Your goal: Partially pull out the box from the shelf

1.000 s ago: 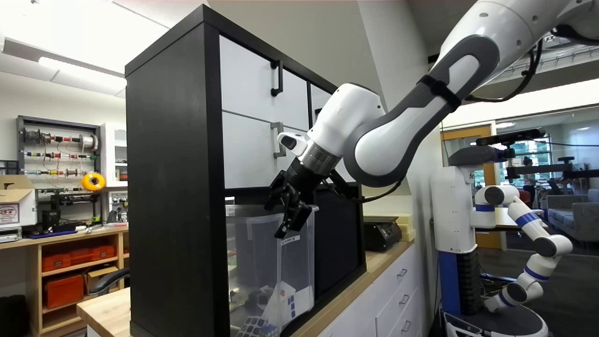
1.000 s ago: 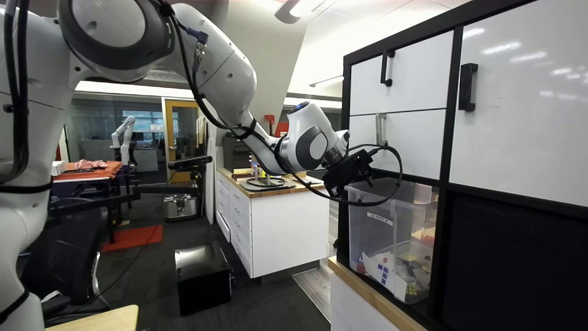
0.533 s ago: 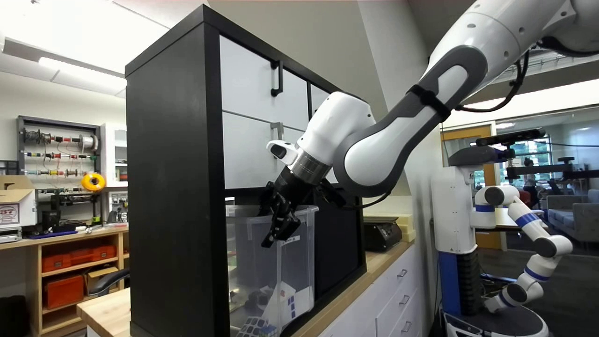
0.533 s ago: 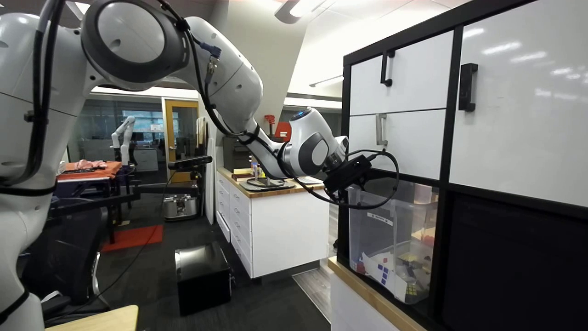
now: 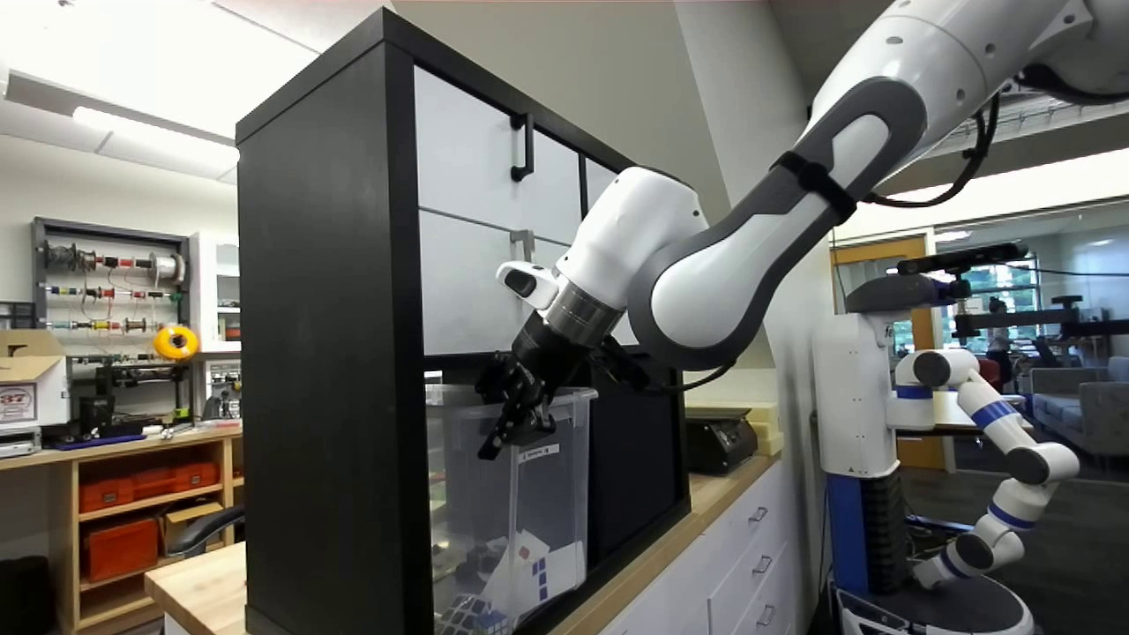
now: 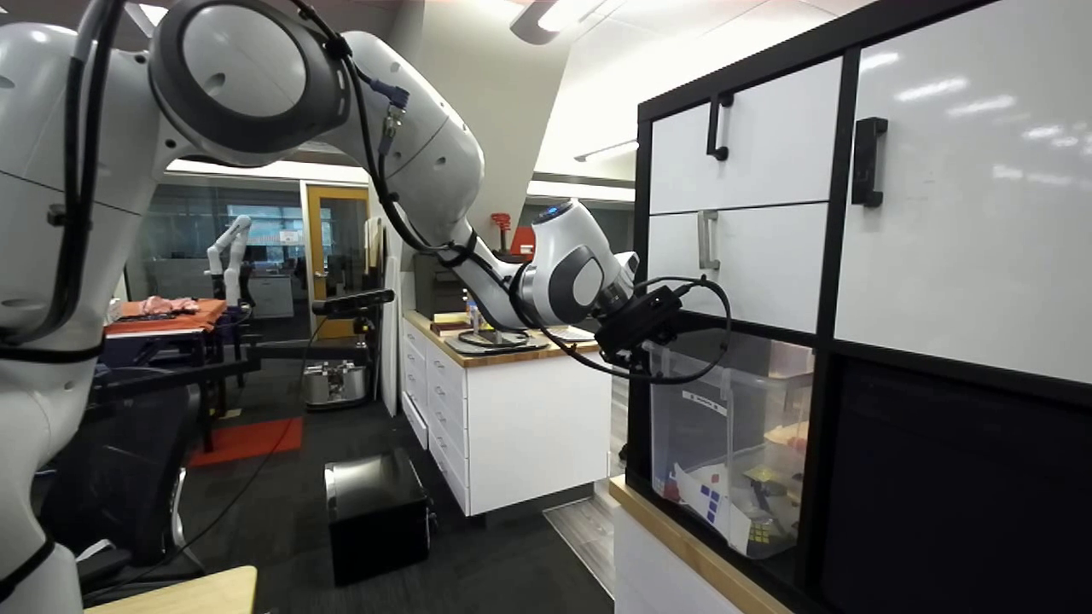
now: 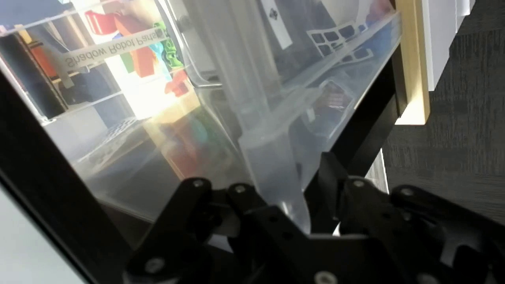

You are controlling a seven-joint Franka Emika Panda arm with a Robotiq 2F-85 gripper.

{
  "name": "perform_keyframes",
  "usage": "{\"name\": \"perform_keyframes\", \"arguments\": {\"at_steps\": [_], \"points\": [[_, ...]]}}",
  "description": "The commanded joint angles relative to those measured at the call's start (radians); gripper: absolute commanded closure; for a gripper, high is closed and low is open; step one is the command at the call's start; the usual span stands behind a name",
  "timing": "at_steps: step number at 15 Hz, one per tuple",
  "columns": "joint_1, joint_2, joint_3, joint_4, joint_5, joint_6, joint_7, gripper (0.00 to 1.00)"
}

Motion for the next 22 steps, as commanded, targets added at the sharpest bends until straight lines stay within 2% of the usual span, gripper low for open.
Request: {"name": "perform_keyframes", "arguments": {"at_steps": [1, 11, 22], "points": [[-0.020, -0.079, 0.007, -0.086, -0.010, 0.026, -0.028, 0.96], [-0.028, -0.264, -0.019, -0.333, -0.012, 0.044, -0.006, 0.96], [-0.015, -0.428, -0.014, -0.500, 0.007, -0.023, 0.015, 0.96]]}}
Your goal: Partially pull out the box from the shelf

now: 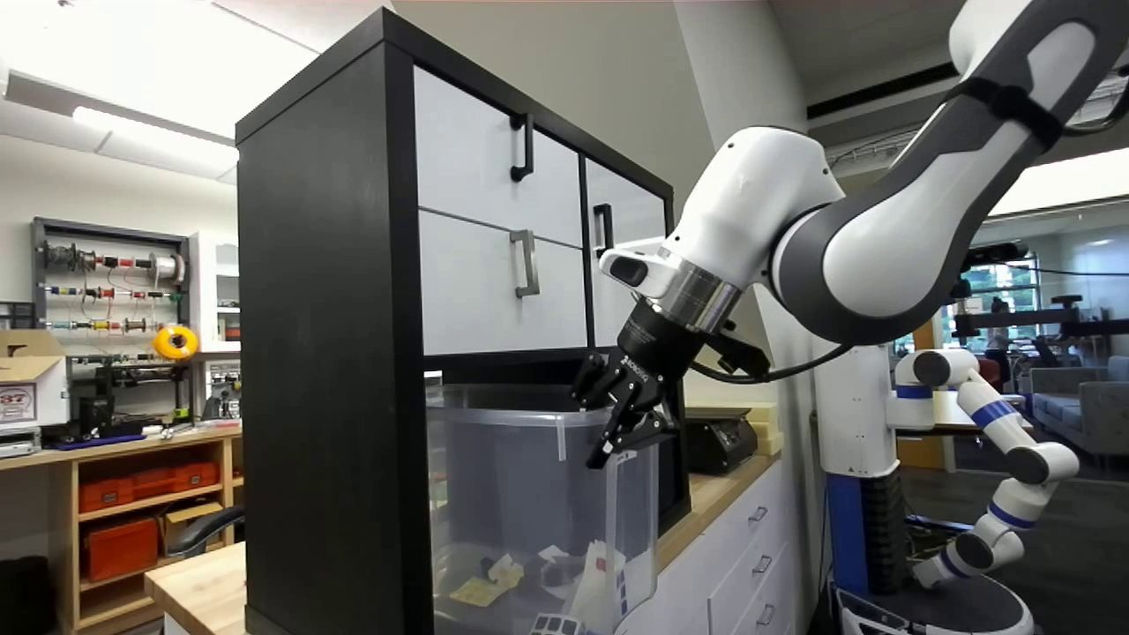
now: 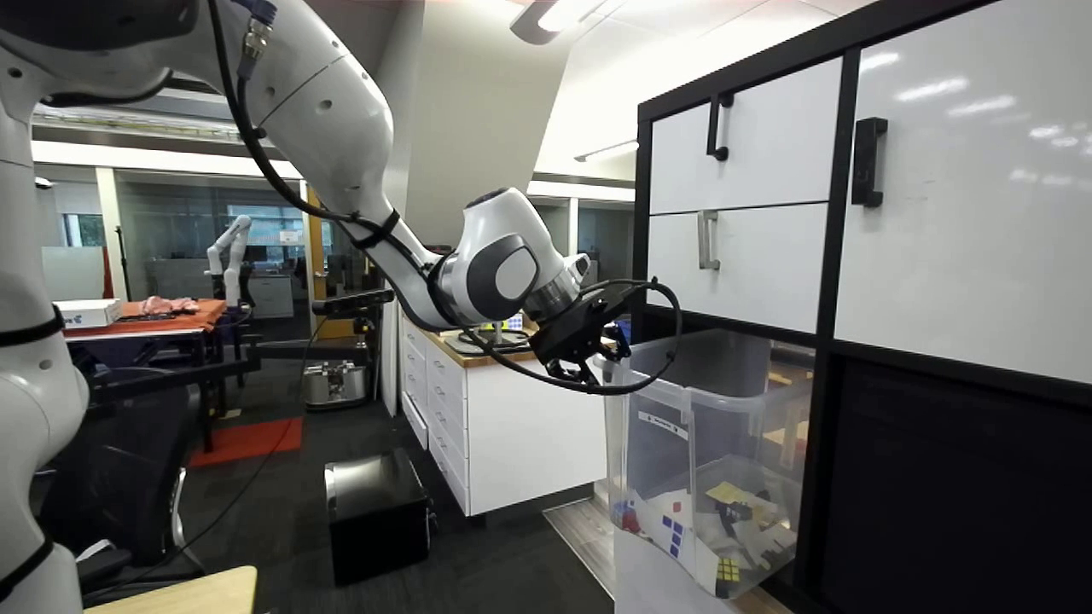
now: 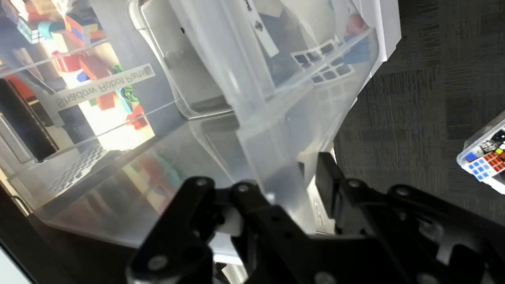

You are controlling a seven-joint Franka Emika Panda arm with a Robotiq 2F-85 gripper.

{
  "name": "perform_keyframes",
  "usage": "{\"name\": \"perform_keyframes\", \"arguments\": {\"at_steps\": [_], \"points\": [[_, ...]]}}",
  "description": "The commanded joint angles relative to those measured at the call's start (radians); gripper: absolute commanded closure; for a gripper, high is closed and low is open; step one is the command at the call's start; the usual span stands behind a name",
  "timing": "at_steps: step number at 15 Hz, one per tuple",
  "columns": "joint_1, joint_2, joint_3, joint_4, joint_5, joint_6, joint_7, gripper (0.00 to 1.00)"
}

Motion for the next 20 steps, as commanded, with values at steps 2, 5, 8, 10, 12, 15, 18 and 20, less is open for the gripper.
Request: {"name": "perform_keyframes", "arguments": {"at_steps": [2, 5, 8, 10, 12, 15, 18, 20], "points": [[-0.003, -0.120, -0.002, -0.100, 0.021, -0.041, 0.019, 0.96], [0.001, -0.151, 0.000, -0.131, 0.046, -0.063, 0.021, 0.96], [0.020, -0.173, -0.024, -0.137, 0.015, -0.087, 0.067, 0.57], [0.023, -0.187, -0.029, -0.137, 0.009, -0.092, 0.085, 0.48], [0.024, -0.198, -0.031, -0.135, 0.005, -0.096, 0.101, 0.35], [0.027, -0.213, -0.035, -0.132, 0.007, -0.104, 0.115, 0.16], [0.032, -0.222, -0.039, -0.129, 0.006, -0.110, 0.122, 0.01], [0.032, -0.226, -0.040, -0.127, 0.001, -0.112, 0.128, 0.00]]}}
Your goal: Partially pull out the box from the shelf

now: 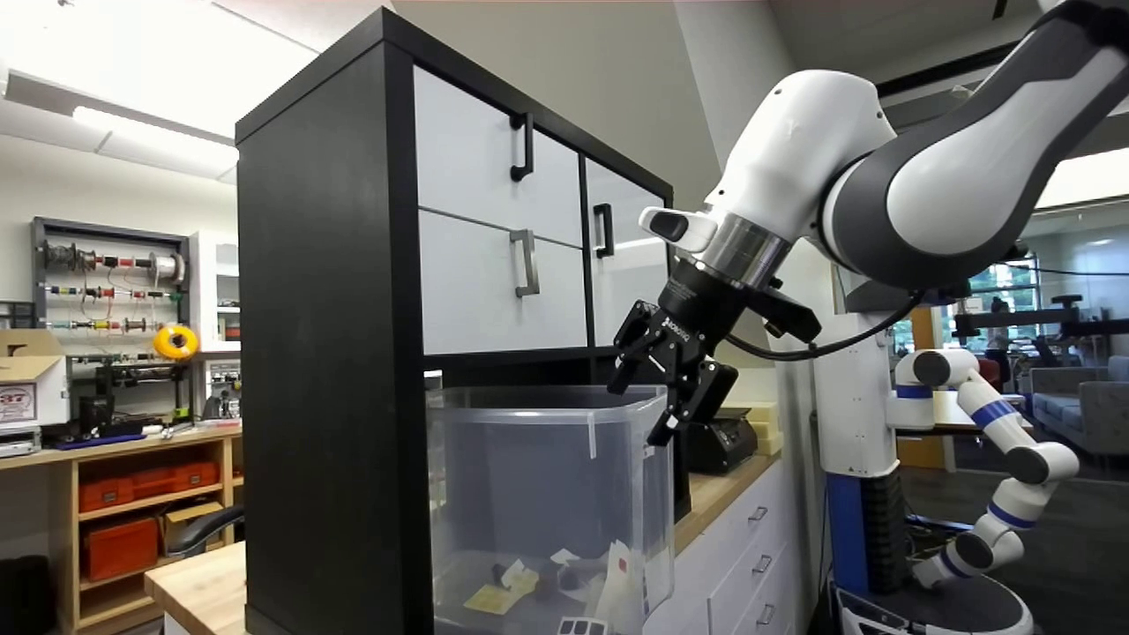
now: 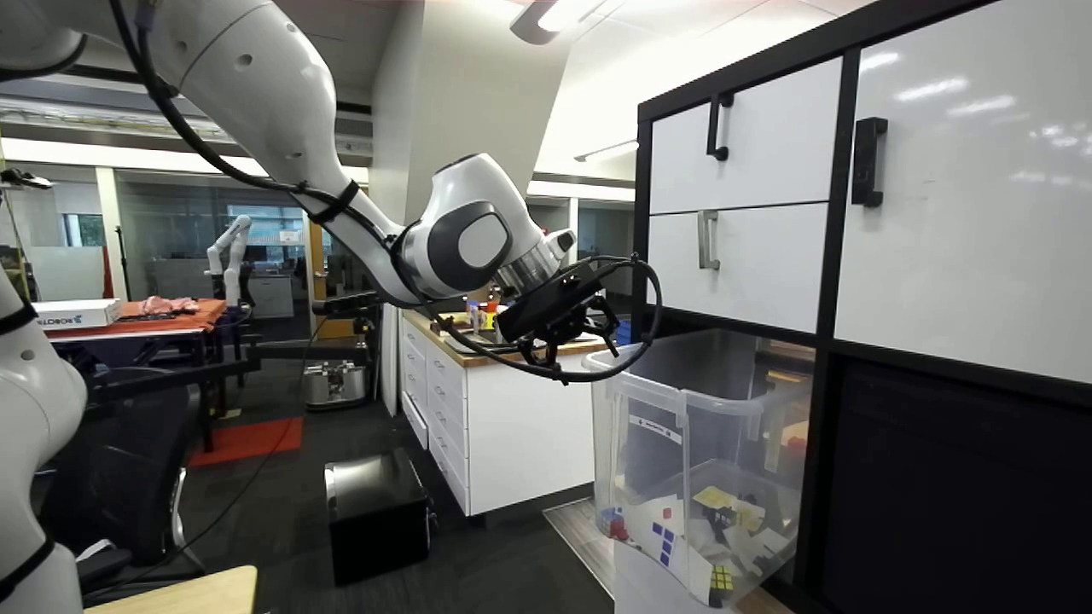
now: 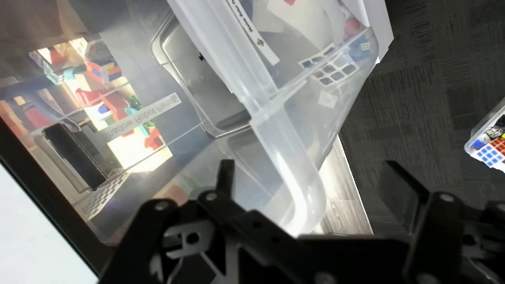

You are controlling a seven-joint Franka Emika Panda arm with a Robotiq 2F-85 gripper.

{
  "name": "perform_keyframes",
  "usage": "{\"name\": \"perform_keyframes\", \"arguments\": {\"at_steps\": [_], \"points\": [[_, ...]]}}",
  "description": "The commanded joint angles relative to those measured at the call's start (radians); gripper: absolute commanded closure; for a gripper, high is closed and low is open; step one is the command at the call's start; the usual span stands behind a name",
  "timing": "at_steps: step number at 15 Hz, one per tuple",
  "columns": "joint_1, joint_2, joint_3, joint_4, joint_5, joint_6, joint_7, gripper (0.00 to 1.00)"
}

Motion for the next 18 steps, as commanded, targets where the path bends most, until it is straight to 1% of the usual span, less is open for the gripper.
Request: {"name": "perform_keyframes", "arguments": {"at_steps": [1, 4, 6, 8, 12, 16, 18], "points": [[0.017, -0.050, -0.018, -0.021, -0.028, -0.030, 0.044, 0.00], [0.012, -0.058, -0.015, -0.009, -0.042, -0.059, 0.066, 0.00], [0.013, -0.067, -0.014, 0.009, -0.040, -0.114, 0.084, 0.00], [0.013, -0.078, -0.015, 0.044, -0.032, -0.199, 0.103, 0.00], [0.016, -0.086, -0.020, 0.162, -0.007, -0.431, 0.150, 0.00], [0.011, -0.047, -0.036, 0.314, 0.039, -0.691, 0.212, 0.00], [0.006, -0.026, -0.048, 0.372, 0.061, -0.793, 0.256, 0.00]]}}
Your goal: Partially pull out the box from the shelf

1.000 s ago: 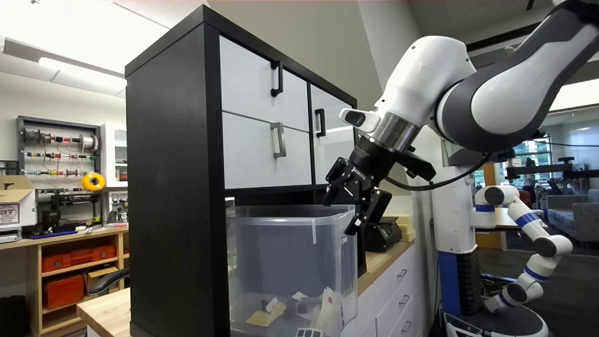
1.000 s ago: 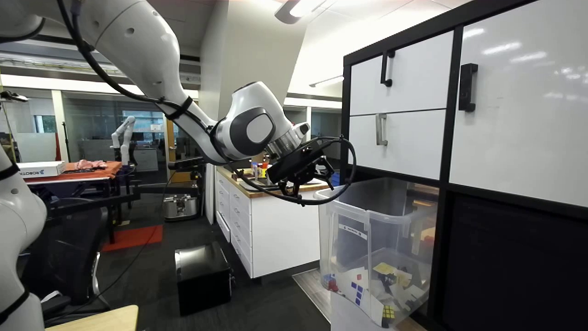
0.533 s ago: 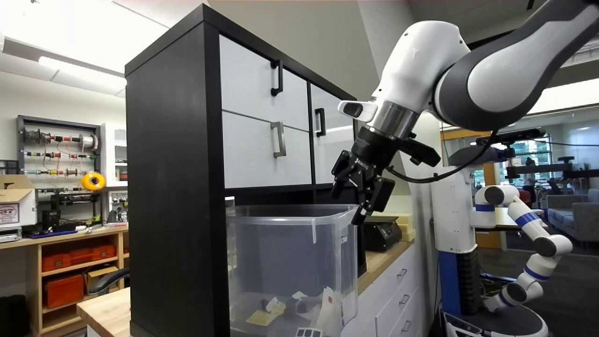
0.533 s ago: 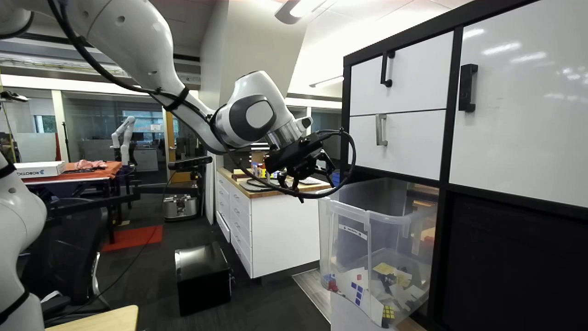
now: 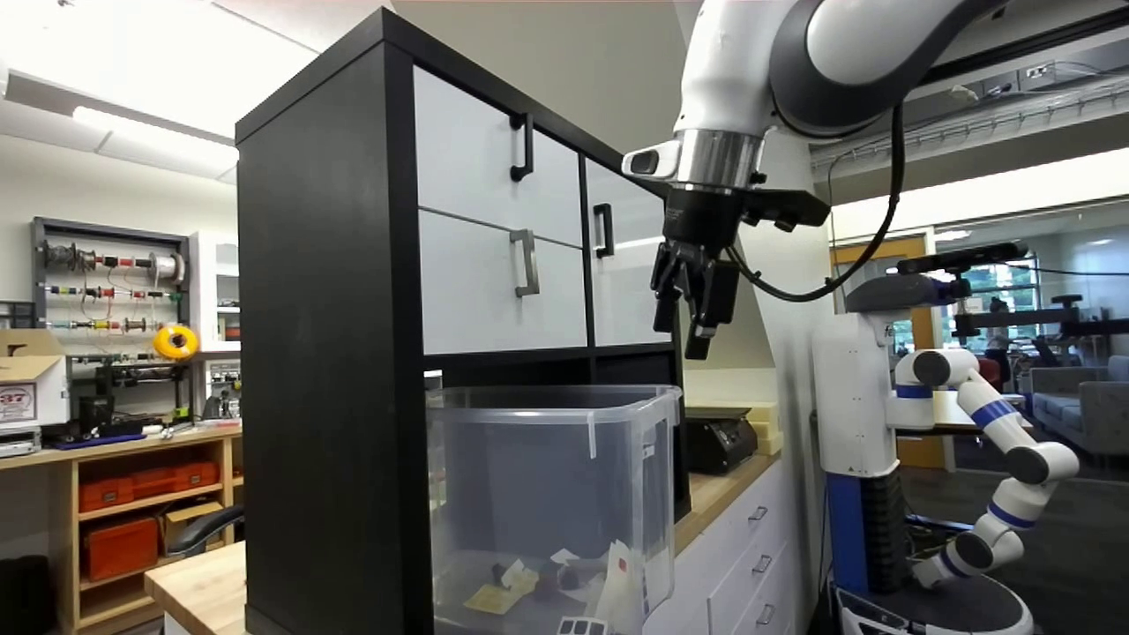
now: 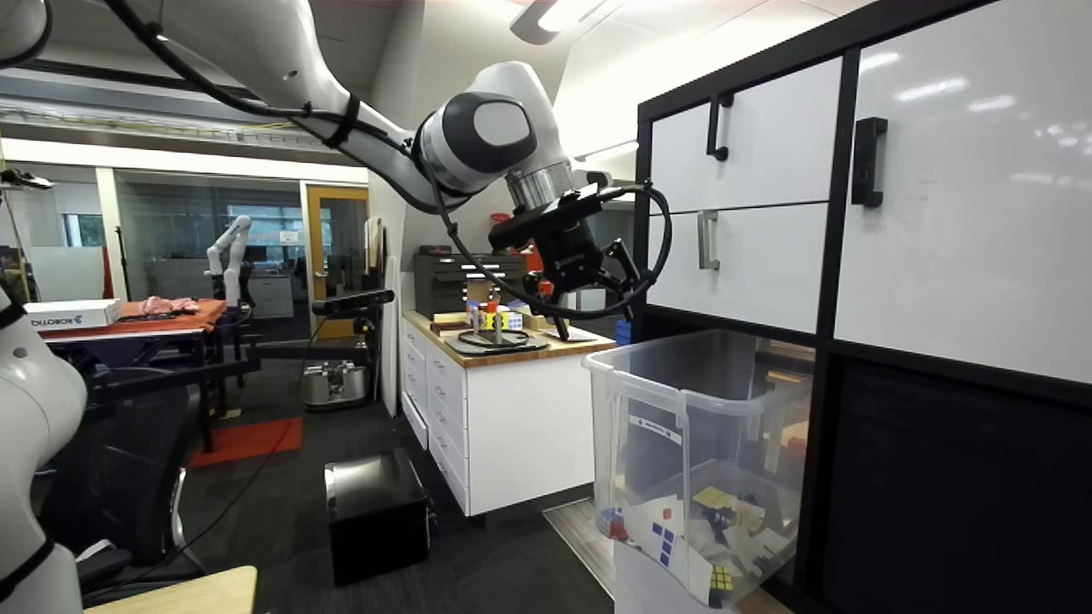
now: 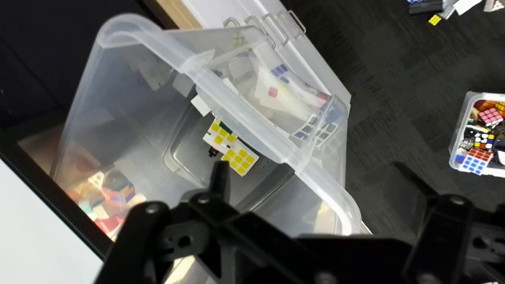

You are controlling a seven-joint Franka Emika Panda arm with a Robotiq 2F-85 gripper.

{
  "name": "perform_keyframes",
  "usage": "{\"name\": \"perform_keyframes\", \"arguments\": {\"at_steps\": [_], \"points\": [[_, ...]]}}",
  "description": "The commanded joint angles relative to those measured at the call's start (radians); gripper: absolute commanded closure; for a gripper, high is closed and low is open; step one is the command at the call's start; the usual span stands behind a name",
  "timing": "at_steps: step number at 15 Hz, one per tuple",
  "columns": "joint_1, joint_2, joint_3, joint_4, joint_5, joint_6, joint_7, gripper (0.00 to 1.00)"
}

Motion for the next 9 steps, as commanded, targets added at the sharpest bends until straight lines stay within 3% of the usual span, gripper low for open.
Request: {"name": "perform_keyframes", "arguments": {"at_steps": [1, 4, 6, 7, 9], "points": [[0.003, 0.049, -0.031, 0.119, 0.043, -0.182, 0.087, 0.00], [-0.004, 0.073, -0.054, 0.167, 0.080, -0.262, 0.139, 0.00], [-0.010, 0.079, -0.060, 0.167, 0.059, -0.257, 0.189, 0.00], [0.000, 0.061, -0.061, 0.137, 0.062, -0.225, 0.134, 0.00], [-0.004, 0.073, -0.065, 0.143, 0.062, -0.225, 0.156, 0.00]]}}
